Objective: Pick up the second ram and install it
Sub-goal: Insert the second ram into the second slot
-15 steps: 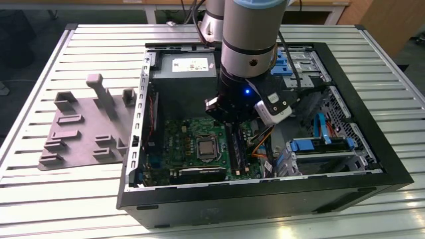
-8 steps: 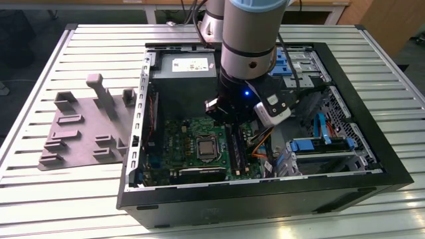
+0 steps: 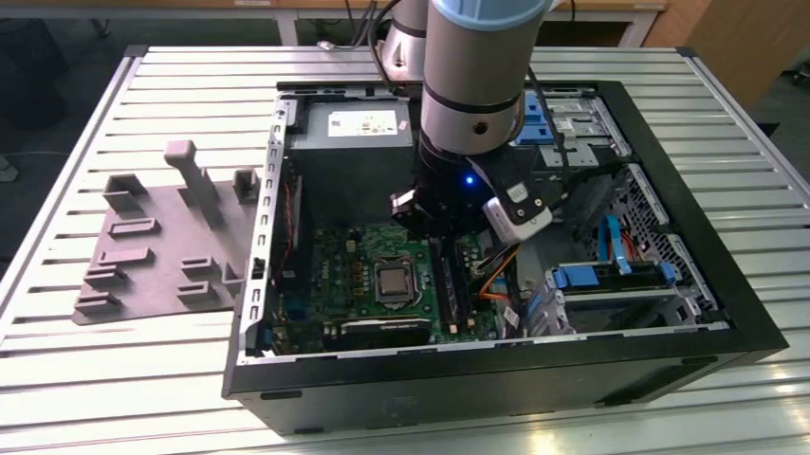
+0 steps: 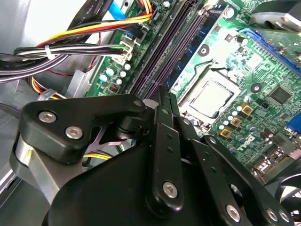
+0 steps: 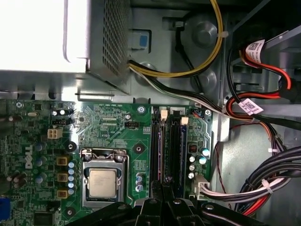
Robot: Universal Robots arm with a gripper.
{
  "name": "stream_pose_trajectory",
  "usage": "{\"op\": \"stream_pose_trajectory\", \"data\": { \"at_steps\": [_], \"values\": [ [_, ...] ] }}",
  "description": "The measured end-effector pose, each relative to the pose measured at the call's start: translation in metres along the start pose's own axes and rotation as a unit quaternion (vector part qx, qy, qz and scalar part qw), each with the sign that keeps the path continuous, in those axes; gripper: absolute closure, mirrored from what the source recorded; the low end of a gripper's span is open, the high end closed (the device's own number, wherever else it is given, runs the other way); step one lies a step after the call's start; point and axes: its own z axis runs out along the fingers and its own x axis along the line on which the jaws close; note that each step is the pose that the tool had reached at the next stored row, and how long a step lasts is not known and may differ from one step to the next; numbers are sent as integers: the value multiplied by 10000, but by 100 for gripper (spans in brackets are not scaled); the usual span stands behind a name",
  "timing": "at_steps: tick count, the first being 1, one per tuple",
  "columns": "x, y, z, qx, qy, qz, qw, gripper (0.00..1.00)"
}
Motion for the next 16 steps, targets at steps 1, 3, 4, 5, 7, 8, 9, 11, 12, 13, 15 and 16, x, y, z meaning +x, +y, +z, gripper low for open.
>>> {"op": "stream_pose_trajectory", "data": {
  "at_steps": [1,3,4,5,7,8,9,11,12,13,15,16],
  "values": [
    [0,3,4,1,0,0,10000,88],
    [-1,9,14,0,0,0,10000,88],
    [-1,10,18,0,0,0,10000,88],
    [-2,11,23,0,0,0,10000,88],
    [-2,13,30,0,0,-2,10000,88],
    [-3,14,33,0,0,-8,10000,88],
    [-3,14,35,0,0,-13,10000,88],
    [-2,14,39,-1,-1,-24,10000,88],
    [-2,15,41,-8,-1,-25,10000,88],
    [-2,15,42,-16,-1,-26,10000,88],
    [-2,16,49,-35,-3,-28,10000,88],
    [-2,16,52,-40,-3,-29,10000,88]
  ]
}}
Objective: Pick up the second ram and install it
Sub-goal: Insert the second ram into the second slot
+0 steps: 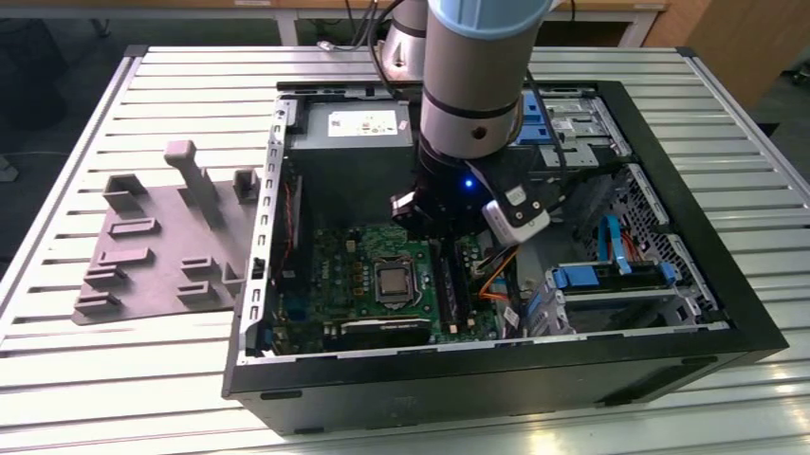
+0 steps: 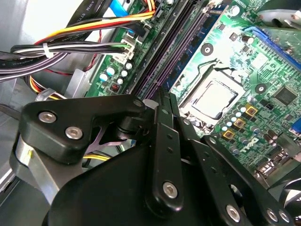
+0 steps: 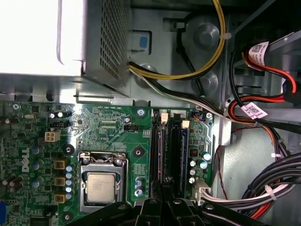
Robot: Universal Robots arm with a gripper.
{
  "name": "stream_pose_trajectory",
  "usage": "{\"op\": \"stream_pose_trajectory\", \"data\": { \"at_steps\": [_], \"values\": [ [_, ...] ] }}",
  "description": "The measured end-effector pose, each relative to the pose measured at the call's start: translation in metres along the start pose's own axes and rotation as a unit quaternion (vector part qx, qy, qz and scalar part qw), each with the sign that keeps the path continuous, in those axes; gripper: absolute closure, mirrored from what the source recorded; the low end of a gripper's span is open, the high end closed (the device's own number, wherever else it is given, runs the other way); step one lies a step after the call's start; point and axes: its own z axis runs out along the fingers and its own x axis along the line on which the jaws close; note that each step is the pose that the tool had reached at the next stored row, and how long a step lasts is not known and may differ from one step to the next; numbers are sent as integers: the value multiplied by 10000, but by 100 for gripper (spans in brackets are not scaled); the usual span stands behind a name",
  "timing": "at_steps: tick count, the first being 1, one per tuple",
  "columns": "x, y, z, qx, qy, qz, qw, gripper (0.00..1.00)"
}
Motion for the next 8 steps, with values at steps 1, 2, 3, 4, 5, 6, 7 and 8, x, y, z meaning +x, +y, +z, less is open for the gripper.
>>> {"op": "stream_pose_trajectory", "data": {
  "at_steps": [1,2,3,4,5,6,7,8],
  "values": [
    [0,0,3,-5,0,0,10000,88],
    [1,0,7,-9,0,0,10000,88],
    [1,-1,9,-9,0,-1,10000,88],
    [1,-1,12,-9,1,-1,10000,88],
    [1,0,16,-10,0,-1,10000,88],
    [1,0,21,-10,0,-1,10000,88],
    [1,0,25,-10,0,-1,10000,88],
    [1,0,30,-10,0,-1,10000,88]
  ]
}}
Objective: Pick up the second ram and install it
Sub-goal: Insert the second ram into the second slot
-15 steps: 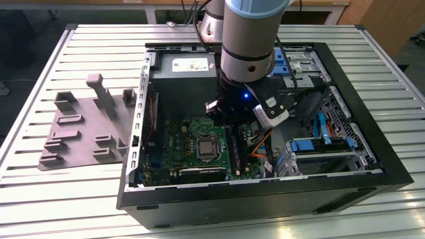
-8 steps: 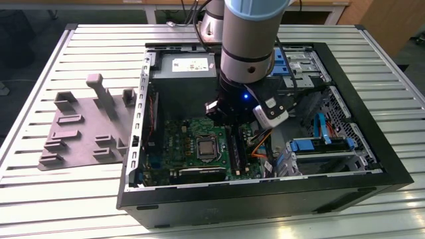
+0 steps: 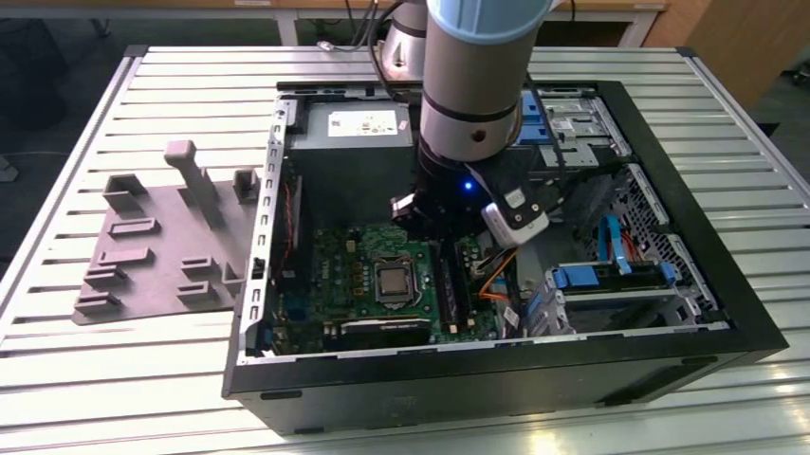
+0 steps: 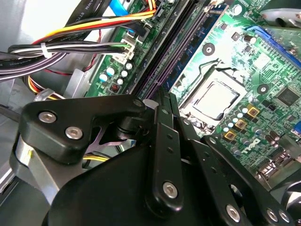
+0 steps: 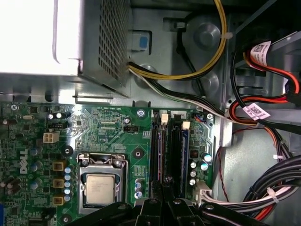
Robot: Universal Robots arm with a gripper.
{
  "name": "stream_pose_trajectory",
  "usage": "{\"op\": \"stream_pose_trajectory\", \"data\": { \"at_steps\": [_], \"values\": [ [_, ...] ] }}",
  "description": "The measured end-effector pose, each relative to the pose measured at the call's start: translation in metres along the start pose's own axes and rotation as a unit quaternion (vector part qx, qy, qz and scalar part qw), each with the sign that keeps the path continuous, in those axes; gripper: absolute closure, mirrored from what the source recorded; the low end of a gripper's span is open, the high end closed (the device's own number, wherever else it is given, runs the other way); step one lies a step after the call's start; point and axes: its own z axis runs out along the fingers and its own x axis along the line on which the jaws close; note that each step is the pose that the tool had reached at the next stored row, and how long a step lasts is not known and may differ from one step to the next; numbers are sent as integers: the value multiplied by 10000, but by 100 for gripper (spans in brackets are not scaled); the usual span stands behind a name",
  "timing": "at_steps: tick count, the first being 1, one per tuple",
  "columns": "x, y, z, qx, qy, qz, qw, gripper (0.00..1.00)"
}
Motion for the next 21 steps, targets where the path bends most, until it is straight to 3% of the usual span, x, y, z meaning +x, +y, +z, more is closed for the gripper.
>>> {"op": "stream_pose_trajectory", "data": {
  "at_steps": [21],
  "values": [
    [6,1,29,0,0,0,10000,88]
  ]
}}
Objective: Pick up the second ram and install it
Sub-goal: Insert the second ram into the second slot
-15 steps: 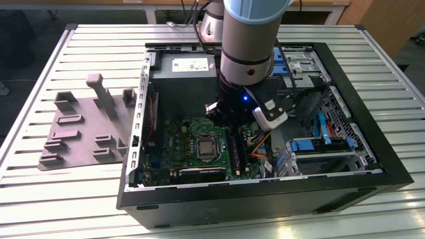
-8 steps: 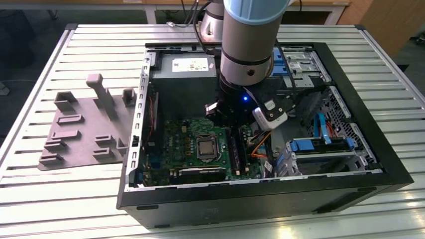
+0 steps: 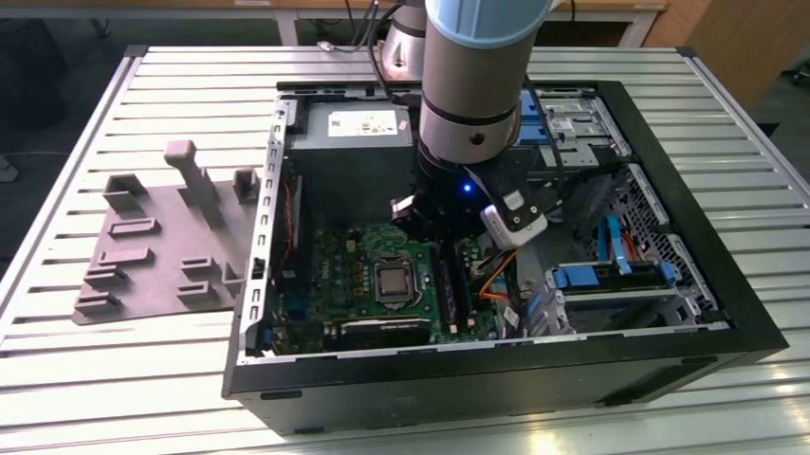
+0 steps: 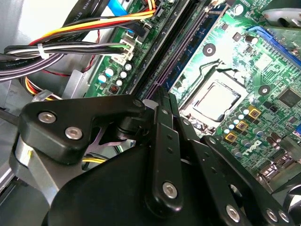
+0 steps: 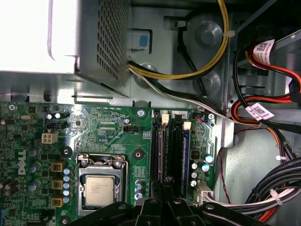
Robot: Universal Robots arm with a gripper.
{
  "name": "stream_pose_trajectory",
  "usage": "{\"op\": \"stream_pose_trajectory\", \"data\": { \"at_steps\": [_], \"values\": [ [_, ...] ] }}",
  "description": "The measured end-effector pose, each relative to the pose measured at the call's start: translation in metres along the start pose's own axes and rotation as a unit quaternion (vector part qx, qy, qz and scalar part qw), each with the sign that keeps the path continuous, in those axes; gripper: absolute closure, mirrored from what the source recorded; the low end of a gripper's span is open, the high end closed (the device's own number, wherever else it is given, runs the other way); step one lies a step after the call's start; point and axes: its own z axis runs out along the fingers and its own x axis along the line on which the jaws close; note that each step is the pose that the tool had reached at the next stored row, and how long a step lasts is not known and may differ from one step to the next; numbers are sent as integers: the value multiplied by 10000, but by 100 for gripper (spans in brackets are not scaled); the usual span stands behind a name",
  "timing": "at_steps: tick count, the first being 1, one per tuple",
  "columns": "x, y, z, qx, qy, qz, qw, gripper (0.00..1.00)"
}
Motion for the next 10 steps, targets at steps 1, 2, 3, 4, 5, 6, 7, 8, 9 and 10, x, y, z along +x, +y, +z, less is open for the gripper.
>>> {"op": "stream_pose_trajectory", "data": {
  "at_steps": [1,2,3,4,5,6,7,8,9,10],
  "values": [
    [0,0,0,0,0,0,10000,88],
    [1,0,0,0,0,0,10000,88],
    [1,0,0,0,0,0,10000,88],
    [1,0,1,0,0,0,10000,88],
    [1,0,2,-1,0,0,10000,88],
    [1,-1,2,-1,0,0,10000,88],
    [2,-2,3,-1,-1,1,10000,88],
    [1,-3,3,-1,0,1,10000,88],
    [1,-4,3,-1,0,0,10000,88],
    [1,-4,3,0,0,0,10000,88]
  ]
}}
